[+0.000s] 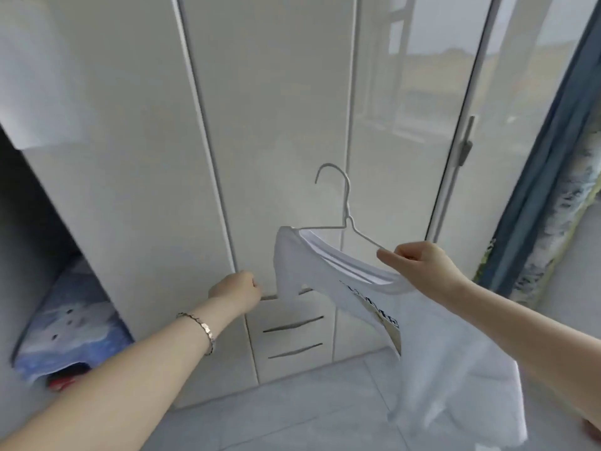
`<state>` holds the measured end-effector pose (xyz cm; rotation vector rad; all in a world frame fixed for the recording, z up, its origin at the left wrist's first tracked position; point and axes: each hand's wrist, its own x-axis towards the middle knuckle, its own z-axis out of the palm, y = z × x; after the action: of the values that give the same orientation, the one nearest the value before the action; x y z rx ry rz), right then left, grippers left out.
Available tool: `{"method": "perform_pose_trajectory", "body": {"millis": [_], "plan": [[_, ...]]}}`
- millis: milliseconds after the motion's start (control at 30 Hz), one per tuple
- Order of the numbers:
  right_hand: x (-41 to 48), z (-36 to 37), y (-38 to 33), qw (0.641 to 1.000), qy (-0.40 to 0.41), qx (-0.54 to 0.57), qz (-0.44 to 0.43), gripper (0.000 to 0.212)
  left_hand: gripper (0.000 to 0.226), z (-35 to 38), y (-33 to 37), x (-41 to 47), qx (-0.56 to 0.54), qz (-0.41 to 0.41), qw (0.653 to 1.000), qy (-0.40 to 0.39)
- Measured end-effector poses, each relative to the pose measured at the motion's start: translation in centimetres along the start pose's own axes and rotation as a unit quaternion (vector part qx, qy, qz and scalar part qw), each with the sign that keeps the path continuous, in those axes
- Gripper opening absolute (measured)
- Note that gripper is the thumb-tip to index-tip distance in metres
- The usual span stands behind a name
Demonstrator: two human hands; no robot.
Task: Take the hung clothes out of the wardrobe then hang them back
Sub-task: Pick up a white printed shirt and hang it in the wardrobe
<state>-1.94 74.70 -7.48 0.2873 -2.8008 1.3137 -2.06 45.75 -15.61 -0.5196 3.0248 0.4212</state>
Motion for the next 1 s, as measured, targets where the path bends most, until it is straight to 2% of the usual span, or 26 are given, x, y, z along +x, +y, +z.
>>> {"method": "perform_pose_trajectory", "body": {"millis": [233,333,433,633,800,967,1000], "plan": [[2.3,14.6,-13.1,0.992,-0.1,0.062,-0.045,0.045,0.02,-7.1,-20.6,-3.3,-0.03,-0.102,0.993,0.06],[3.1,20.0,-18.8,0.985,-0.143,0.083,-0.054,0.047,0.028,-10.0,-27.6,-5.0,-0.056,-0.151,0.983,0.082],[3.7,25.4,-24.3,0.98,-0.164,0.104,-0.052,0.041,0.023,-12.5,-33.7,-6.1,-0.086,-0.201,0.97,0.104],[5.4,35.7,-33.6,0.97,-0.191,0.152,-0.013,0.035,0.022,-17.1,-42.8,-6.2,-0.121,-0.269,0.943,0.157],[7.6,43.0,-40.4,0.966,-0.211,0.148,0.001,0.03,0.014,-21.1,-48.6,-3.4,-0.11,-0.269,0.941,0.175],[11.2,48.8,-48.7,0.953,-0.255,0.151,-0.065,0.017,0.013,-26.5,-53.6,2.5,-0.117,-0.263,0.931,0.223],[12.2,49.8,-50.5,0.949,-0.259,0.158,-0.085,0.022,0.015,-27.7,-54.6,3.7,-0.125,-0.261,0.929,0.23]]}}
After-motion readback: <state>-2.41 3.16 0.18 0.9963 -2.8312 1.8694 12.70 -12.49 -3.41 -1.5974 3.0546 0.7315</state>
